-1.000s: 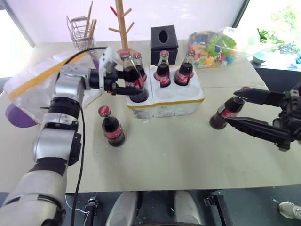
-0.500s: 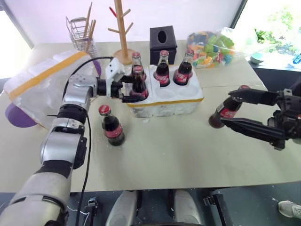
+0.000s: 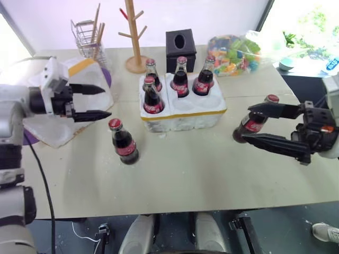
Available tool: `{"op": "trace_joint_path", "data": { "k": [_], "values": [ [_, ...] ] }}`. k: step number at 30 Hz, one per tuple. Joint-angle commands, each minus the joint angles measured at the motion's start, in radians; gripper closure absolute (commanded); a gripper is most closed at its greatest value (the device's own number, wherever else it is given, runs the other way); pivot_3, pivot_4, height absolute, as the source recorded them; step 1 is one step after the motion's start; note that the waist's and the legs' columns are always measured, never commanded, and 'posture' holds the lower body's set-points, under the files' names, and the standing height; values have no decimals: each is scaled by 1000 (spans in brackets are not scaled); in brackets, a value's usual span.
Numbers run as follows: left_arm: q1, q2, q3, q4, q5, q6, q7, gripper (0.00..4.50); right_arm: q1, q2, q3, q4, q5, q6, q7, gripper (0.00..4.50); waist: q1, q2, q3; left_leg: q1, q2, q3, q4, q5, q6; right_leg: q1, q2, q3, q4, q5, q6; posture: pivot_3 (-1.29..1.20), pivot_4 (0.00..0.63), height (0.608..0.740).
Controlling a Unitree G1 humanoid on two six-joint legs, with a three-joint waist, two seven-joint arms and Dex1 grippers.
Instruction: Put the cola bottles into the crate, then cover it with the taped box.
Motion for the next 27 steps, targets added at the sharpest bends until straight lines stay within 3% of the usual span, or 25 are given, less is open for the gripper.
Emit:
{"op": "trace_joint_path", "data": {
  "k": [1, 7, 13, 22, 24, 27],
  "values": [
    [124, 71, 68, -158, -77, 66, -30, 17, -11, -21, 7, 2, -58, -36, 78, 0, 0, 0, 0, 0, 0, 0, 0, 0, 0, 0, 0, 0, 0, -1, -2, 0, 150, 739],
    [257, 49, 57, -309, -133, 100, 17, 17, -29, -14, 37, 3, -92, -42, 108, 0, 11, 0, 0, 0, 3, 1, 0, 0, 0, 0, 0, 0, -1, -1, -5, 0, 150, 739],
    [285, -5, -17, -316, -90, 25, 65, 17, -45, -21, 21, 9, -74, -17, 95, 0, 19, 1, 0, 0, 5, 2, -1, 0, 0, 0, 1, 1, -2, 0, -6, 0, 150, 739],
    [219, -208, -148, -204, 10, -97, 226, 17, -48, -13, -28, -14, -17, 25, 33, 0, 21, 2, 0, 0, 5, 2, -1, 0, 0, 0, 1, 1, -3, 0, -7, 0, 150, 739],
    [223, -213, -143, -220, -21, -78, 206, 540, -44, -12, -34, -18, -12, 28, 22, 0, 18, 1, 0, 0, 5, 2, -1, 0, 0, 0, 1, 1, -3, 0, -7, 0, 150, 739],
    [210, -198, -132, -277, -73, -15, 195, 1709, -34, -10, -42, -25, -11, 31, 18, 0, 15, 1, 0, 0, 6, 3, -1, 0, 0, -1, 2, 2, -3, 0, -7, 0, 150, 739]
  ]
}}
